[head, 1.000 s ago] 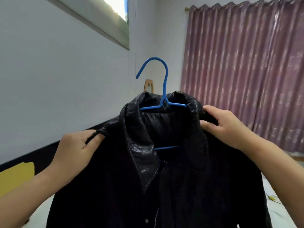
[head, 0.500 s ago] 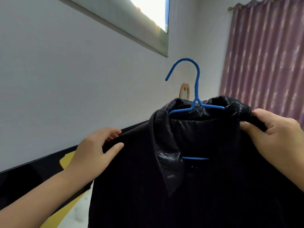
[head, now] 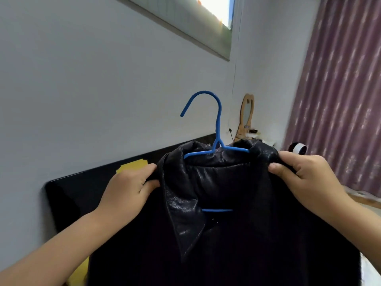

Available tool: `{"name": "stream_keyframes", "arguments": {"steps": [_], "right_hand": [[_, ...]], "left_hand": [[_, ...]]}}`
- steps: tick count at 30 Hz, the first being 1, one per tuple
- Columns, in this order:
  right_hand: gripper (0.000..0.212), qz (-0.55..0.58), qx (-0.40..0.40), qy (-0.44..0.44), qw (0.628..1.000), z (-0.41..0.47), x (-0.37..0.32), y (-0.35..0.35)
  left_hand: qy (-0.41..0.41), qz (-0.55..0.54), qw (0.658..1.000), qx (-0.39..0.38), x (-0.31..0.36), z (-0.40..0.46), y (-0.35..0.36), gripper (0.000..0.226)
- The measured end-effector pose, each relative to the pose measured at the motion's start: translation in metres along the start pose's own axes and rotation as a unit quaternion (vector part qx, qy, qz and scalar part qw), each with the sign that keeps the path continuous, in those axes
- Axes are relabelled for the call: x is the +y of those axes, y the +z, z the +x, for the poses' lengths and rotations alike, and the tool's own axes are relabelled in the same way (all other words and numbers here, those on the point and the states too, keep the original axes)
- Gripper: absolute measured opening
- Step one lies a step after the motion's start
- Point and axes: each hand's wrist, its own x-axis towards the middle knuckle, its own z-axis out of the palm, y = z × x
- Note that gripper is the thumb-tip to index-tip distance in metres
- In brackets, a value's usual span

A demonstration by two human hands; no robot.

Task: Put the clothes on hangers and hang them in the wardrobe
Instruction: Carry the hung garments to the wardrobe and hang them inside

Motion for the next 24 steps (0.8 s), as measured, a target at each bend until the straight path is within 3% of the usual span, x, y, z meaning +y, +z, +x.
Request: {"name": "stream_keyframes", "arguments": {"steps": [2, 4, 6, 9, 13, 16, 19, 21, 24], "right_hand": [[0.03, 0.057, -0.012, 0.002, 0.998, -0.004, -0.006, -0.001], [0.062, 0.105, -0.026, 0.01, 0.994, -0.006, -0.007, -0.005], [0.094, 0.109, -0.048, -0.002, 0.993, -0.008, -0.007, -0.01], [0.108, 0.121, -0.104, -0.05, 0.986, -0.01, -0.006, -0.022], [0.105, 0.194, -0.127, -0.071, 0.97, -0.021, -0.006, -0.033], [0.095, 0.268, -0.149, -0.08, 0.948, -0.034, -0.013, -0.039], [0.065, 0.3, -0.164, -0.106, 0.934, -0.049, -0.029, -0.043], [0.05, 0.302, -0.182, -0.114, 0.929, -0.061, -0.043, -0.044], [0.043, 0.312, -0.207, -0.148, 0.915, -0.081, -0.07, -0.048]], "left_hand": [[0.008, 0.021, 1.0, -0.006, 0.009, -0.012, -0.015, 0.05], [-0.004, 0.036, 0.999, -0.007, 0.019, -0.024, -0.03, 0.033], [-0.02, 0.048, 0.999, 0.0, 0.033, -0.037, -0.043, 0.03], [-0.049, 0.061, 0.997, 0.01, 0.06, -0.056, -0.057, 0.034], [-0.122, 0.081, 0.989, -0.001, 0.1, -0.086, -0.073, 0.055], [-0.187, 0.089, 0.978, -0.019, 0.136, -0.116, -0.088, 0.047], [-0.241, 0.119, 0.963, -0.014, 0.17, -0.155, -0.103, 0.038], [-0.245, 0.146, 0.958, -0.002, 0.195, -0.181, -0.113, 0.033], [-0.25, 0.156, 0.955, 0.034, 0.236, -0.212, -0.131, 0.038]]}}
